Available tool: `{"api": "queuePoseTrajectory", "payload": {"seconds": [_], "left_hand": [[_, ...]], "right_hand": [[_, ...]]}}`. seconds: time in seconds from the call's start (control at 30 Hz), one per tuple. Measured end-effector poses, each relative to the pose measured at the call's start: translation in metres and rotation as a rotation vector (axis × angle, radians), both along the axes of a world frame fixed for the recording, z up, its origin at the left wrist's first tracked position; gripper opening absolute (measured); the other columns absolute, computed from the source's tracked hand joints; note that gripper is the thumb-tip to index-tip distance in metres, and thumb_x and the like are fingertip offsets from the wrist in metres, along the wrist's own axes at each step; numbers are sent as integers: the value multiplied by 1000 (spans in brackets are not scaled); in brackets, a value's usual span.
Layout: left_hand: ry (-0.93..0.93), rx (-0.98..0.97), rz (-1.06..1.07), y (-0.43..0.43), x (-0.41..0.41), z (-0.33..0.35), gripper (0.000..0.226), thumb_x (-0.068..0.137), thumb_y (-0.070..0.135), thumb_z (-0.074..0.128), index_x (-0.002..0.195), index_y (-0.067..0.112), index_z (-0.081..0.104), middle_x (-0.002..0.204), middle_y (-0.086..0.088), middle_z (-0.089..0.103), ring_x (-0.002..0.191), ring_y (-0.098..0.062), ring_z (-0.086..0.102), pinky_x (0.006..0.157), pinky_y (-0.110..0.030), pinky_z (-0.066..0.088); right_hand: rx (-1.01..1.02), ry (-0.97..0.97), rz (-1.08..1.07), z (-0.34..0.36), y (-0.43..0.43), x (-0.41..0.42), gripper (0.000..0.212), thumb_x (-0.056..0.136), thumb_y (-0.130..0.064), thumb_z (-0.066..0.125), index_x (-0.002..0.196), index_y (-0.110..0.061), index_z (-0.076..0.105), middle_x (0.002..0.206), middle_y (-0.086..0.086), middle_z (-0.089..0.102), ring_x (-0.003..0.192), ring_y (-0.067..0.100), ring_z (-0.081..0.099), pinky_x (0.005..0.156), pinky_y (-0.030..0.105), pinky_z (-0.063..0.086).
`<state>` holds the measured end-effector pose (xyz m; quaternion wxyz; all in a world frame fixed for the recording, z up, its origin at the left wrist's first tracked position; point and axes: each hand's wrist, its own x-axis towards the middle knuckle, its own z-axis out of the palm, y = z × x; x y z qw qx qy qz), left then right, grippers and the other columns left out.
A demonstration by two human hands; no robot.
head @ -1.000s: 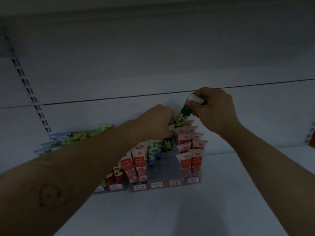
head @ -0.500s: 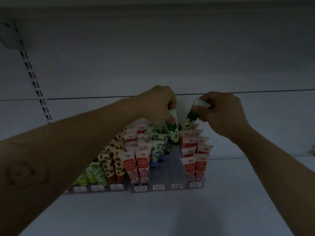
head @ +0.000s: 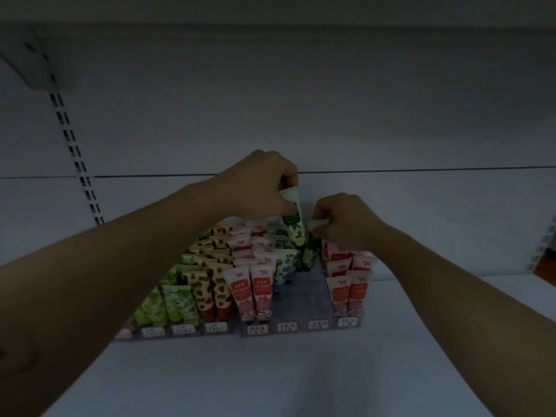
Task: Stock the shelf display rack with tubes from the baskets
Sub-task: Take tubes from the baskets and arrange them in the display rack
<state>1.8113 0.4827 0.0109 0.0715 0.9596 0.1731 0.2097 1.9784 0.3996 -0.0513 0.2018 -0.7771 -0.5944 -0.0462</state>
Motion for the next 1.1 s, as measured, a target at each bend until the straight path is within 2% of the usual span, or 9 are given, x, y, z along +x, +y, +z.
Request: {"api": "queuePoseTrajectory", "payload": {"seconds": [0.07,0.17,0.37,0.5,0.6,0.77,0.9,1.0,1.1], "left_hand": [[-20,-48,-1,0,-6,-5,17,73,25,81,80,21,66,82,3,67,76,-11,64,69,-27,54],[-32,-63,-1,-5,-10,-15,20,72,29,82,81,18,68,82,2,68,77,-13,63,69,-28,53],[-57,-46,-68,-23,-16,-21,17,74,29,79,83,19,69,84,4,68,76,-9,62,67,-26,51],[78,153,-48,-29,-21,-33,21,78,36,74,89,18,69,85,4,63,77,-11,56,61,-14,31],[67,245,-31,-31,-28,-45,20,80,41,71,87,23,65,86,4,59,82,-10,49,73,-25,23],[98,275,-14,-31,-42,-61,19,83,47,66,81,36,51,82,15,47,84,-5,36,76,-23,16],[122,256,32,-30,-41,-70,19,82,50,64,82,37,51,91,9,51,89,-8,36,77,-25,15],[90,241,36,-30,-37,-74,18,81,52,64,81,37,53,93,9,50,96,-11,39,79,-25,17],[100,249,32,-30,-33,-77,18,83,51,63,89,34,61,96,7,49,95,-11,34,80,-26,17]], "right_hand": [[5,-60,-14,0,-1,-3,24,77,-30,76,93,-14,69,90,1,62,88,21,59,72,24,39],[11,-192,-38,3,0,-8,27,79,-36,72,97,-16,69,97,3,65,90,24,59,74,24,34],[56,-218,-46,3,4,-12,10,78,-28,71,81,-19,68,97,5,67,91,27,61,78,25,33],[15,-197,-51,7,6,-13,20,74,-34,77,86,-19,72,97,1,67,91,22,61,83,27,37],[54,-179,-64,3,6,-13,18,75,-34,77,84,-19,72,94,0,69,89,21,61,83,26,38],[172,-116,-110,-8,1,-14,11,74,-28,77,78,-18,73,88,0,72,83,21,64,91,34,45],[116,-134,-76,-17,2,-19,10,76,-27,75,77,-17,72,87,-1,71,83,19,63,93,30,42],[25,-189,-69,-4,3,-19,14,76,-34,76,78,-20,70,85,-5,65,84,17,60,87,25,34],[-54,-234,-34,3,5,-19,13,81,-26,72,91,-18,72,102,-1,66,95,21,59,90,28,36]]}}
